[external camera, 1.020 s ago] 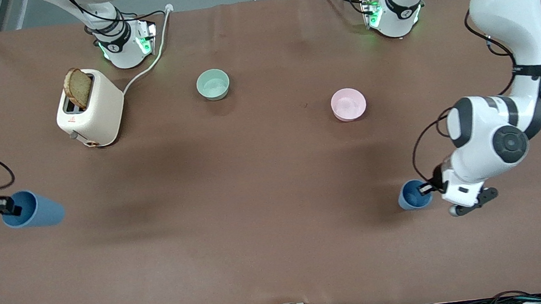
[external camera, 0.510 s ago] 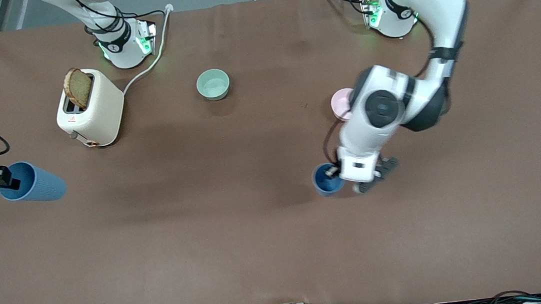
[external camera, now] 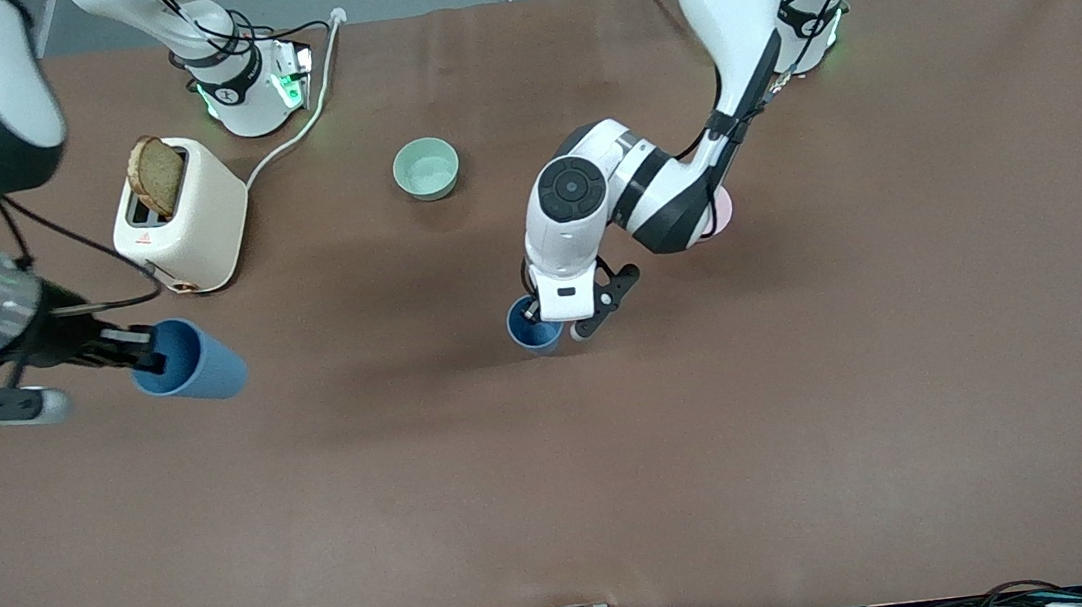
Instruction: Stack blue cups with both arms
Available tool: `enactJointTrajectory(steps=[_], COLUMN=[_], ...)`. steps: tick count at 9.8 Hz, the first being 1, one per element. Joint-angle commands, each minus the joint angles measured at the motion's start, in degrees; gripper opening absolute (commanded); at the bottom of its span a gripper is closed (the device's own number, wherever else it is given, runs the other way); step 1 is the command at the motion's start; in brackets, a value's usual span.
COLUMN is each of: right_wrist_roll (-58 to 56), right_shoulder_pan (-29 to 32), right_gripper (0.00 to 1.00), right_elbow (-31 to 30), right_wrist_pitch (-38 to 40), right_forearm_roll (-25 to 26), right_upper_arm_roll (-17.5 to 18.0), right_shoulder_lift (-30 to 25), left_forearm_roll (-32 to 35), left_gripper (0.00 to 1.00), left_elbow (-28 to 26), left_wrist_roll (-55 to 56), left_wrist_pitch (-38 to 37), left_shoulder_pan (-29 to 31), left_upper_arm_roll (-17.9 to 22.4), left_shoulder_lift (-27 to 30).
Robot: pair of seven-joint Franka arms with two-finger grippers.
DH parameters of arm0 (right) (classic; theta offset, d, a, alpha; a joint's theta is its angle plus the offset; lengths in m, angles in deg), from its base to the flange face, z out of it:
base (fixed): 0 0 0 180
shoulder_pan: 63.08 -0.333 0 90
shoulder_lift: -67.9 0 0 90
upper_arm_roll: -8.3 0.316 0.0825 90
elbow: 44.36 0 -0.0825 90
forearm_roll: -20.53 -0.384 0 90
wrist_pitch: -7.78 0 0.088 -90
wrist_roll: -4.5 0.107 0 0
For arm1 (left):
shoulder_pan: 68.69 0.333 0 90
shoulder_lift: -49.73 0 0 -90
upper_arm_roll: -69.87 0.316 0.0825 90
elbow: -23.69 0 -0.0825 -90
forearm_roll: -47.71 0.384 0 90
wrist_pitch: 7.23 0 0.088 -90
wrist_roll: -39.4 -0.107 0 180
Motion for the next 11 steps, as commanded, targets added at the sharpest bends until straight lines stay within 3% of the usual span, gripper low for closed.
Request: enactJointTrajectory(steps=[1, 2, 3, 7, 11], right_wrist_roll=[8.12, 9.89, 11.39, 22.89, 27.31], right_shoulder_pan=[-5.54, -7.39, -9.49, -20.12, -26.02], right_gripper=[0.01, 0.01, 0.01, 0.01, 0.01], right_elbow=[-0.65, -0.65, -0.74, -0.65, -0.47], right_wrist_pitch=[-3.37, -4.43, -5.66, -12.33, -14.62], right_forearm_roll=[-0.17, -0.16, -0.25, 0.44, 0.02], right_upper_arm_roll=[-0.40, -0.40, -0.49, -0.49, -0.49], right_shoulder_lift=[1.28, 2.24, 3.38, 9.53, 12.79], left_forearm_roll=[1.08, 1.17, 2.30, 2.49, 2.76], left_gripper=[0.25, 0.94, 1.00, 1.00, 1.00], left_elbow=[1.15, 1.23, 1.23, 1.23, 1.41], left_wrist_roll=[-0.78, -2.71, -3.43, -5.79, -28.77], left_wrist_pitch=[0.68, 0.68, 0.42, -10.72, -22.86], left_shoulder_pan=[0.38, 0.47, 0.38, 3.18, 16.96], left_upper_arm_roll=[0.47, 0.56, 0.64, 0.73, 0.91], left_shoulder_lift=[-3.17, -2.65, -1.78, 12.08, 25.19])
